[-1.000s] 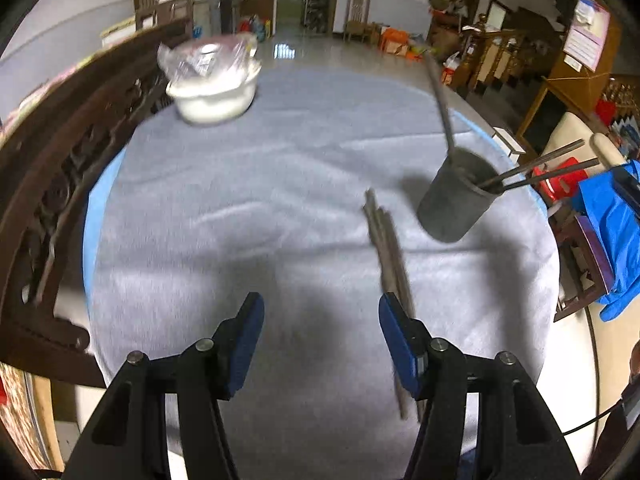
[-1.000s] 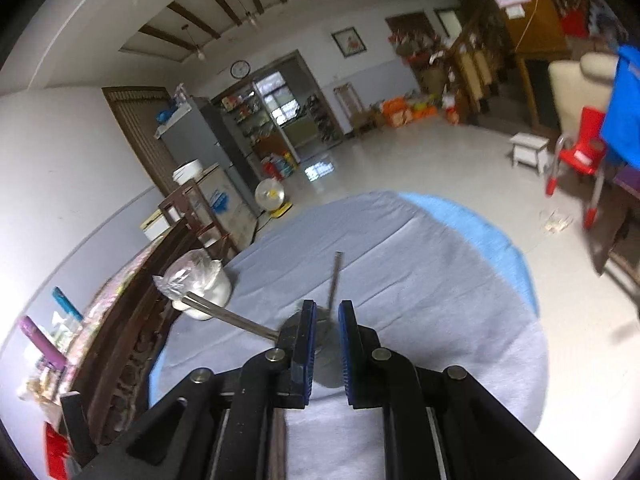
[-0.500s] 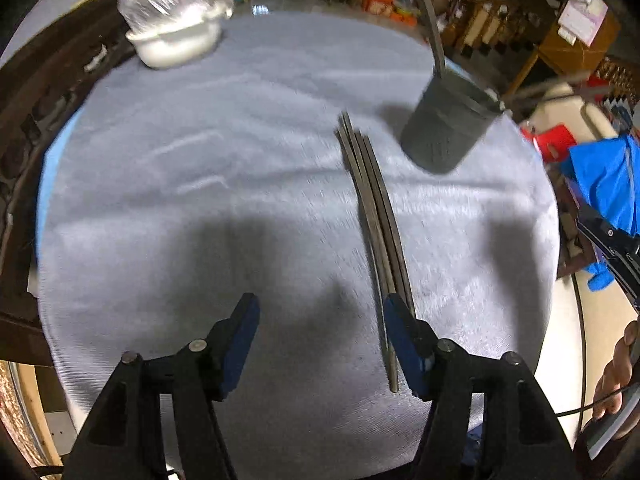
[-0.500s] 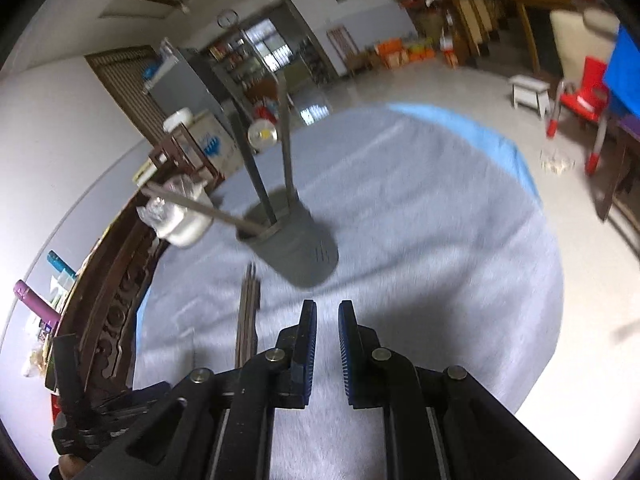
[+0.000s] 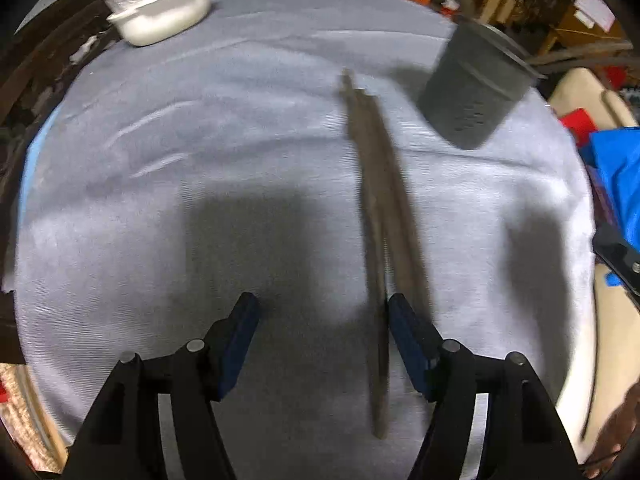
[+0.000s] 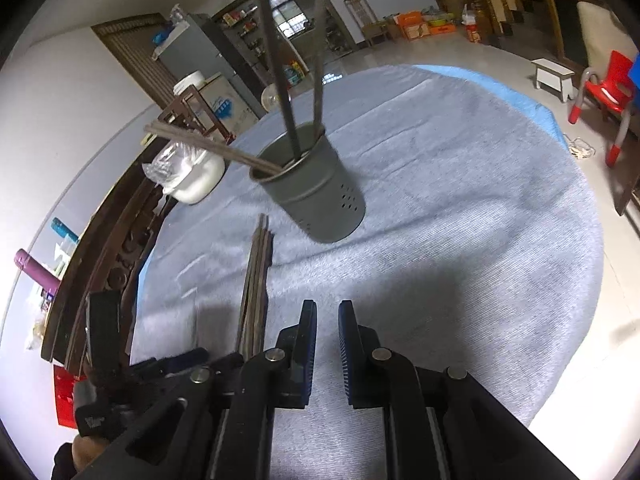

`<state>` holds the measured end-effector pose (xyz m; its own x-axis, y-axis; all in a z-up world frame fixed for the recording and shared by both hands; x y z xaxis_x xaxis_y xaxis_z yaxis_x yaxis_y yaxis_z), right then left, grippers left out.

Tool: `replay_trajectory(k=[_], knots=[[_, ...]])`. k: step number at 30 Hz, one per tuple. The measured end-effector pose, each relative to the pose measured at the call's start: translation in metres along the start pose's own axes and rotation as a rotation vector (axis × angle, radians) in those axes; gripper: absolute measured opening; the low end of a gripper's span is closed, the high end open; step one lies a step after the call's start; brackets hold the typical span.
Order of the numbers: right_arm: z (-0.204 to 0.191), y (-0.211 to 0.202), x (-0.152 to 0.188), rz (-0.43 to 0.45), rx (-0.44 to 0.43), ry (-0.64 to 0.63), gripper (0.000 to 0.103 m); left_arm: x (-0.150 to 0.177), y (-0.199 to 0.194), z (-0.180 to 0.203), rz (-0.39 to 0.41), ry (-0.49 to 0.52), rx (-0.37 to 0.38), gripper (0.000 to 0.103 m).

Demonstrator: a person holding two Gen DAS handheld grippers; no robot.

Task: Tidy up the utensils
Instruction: 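Move both open tools back over the chopstick bundle, then close the left tool on one chopstick while the right tool grasps another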

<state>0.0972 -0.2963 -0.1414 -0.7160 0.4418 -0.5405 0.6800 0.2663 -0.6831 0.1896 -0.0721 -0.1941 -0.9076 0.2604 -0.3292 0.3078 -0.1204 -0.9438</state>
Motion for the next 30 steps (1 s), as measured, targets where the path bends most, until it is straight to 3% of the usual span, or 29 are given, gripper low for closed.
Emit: replay_trajectory(k=[6,8,11,13,16,18,20,24,30], knots=[[-0.027,0.025,0.006,-0.073,-0.036,-0.054,0.013,0.018,-0.013,-0.028,0.018,-0.064,0.033,0.065],[-0.039,0.040,0.008,-0.121,-0.057,-0.086,0.013,0.023,-0.018,-0.041,0.047,-0.120,0.052,0.038],[-0.053,0.074,0.013,-0.219,-0.114,-0.080,0.013,0.026,-0.021,-0.053,0.047,-0.169,0.104,0.014],[-0.059,0.091,0.017,-0.258,-0.129,-0.065,0.013,0.031,-0.022,-0.058,0.038,-0.176,0.123,0.009],[-0.066,0.109,0.021,-0.290,-0.110,-0.069,0.014,0.038,-0.026,-0.057,0.041,-0.168,0.126,0.008],[-0.067,0.113,0.022,-0.281,-0.045,-0.087,0.014,0.043,-0.030,-0.059,0.039,-0.174,0.141,0.008],[-0.065,0.114,0.025,-0.286,-0.052,-0.073,0.017,0.044,-0.031,-0.060,0.035,-0.190,0.158,0.008],[-0.046,0.103,0.019,-0.244,0.021,-0.010,0.018,0.044,-0.031,-0.063,0.020,-0.218,0.192,0.008],[-0.018,0.086,0.016,-0.237,0.031,0.090,0.018,0.045,-0.034,-0.067,0.010,-0.241,0.224,0.008]])
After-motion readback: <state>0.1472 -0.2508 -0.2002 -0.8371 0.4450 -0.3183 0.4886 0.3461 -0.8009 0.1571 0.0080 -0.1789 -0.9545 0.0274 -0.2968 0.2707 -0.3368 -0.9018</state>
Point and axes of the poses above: each gripper's, at about its wrist camera, not at the fingertips, and y roughly the way its jaws point, z to its right, x to its underside, the point moved 3 cm from there along y, roughly the way its jaws point, and after that the axes turned 2 degrees about -x, right-handed, at the moved point
